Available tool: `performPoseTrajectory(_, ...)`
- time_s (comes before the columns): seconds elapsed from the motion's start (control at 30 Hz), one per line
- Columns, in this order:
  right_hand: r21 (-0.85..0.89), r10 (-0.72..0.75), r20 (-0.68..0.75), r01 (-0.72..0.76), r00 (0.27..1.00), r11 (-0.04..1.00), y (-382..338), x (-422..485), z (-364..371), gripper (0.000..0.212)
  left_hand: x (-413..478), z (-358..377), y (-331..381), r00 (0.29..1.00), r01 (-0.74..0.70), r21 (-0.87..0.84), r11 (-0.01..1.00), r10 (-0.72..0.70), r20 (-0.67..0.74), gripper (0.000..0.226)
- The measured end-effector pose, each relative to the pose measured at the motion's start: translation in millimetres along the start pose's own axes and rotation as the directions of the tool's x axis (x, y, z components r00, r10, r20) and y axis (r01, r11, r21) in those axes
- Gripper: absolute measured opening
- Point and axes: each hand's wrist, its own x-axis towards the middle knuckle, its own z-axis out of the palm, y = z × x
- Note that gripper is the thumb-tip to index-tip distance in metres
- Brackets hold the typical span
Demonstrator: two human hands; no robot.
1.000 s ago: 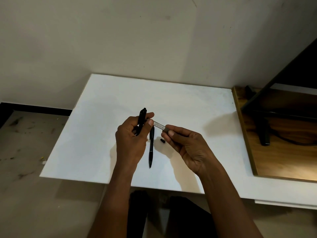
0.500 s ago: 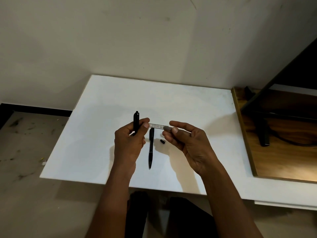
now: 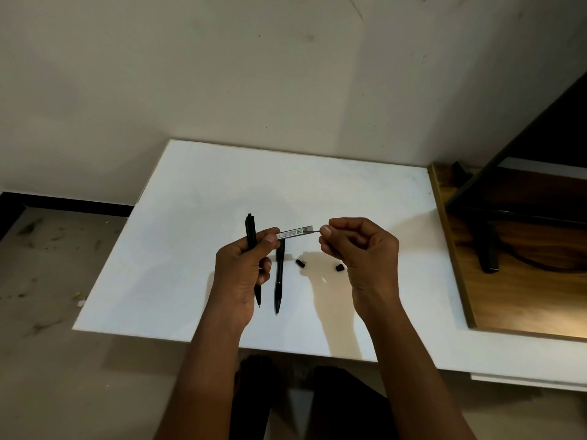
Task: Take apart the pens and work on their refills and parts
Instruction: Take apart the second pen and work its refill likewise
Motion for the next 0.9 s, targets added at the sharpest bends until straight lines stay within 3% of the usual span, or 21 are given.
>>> performPoseTrajectory(0.6,-0.257,-0.208,-0.036,0.192,0.977,0.947,-2.6,-1.3,5.4,0.011,2.8,0.0,-2.8,0.996,0.08,-0.058,0.995,-0.079,0.032,0.011)
performPoseTrajectory(0.9,-0.244,-0.238,-0.064,0.216,0.969,0.945,-1.4,-0.2,6.6,0.01,2.8,-0.7,-3.0,0.994,0.108,-0.072,0.992,-0.105,0.037,0.011)
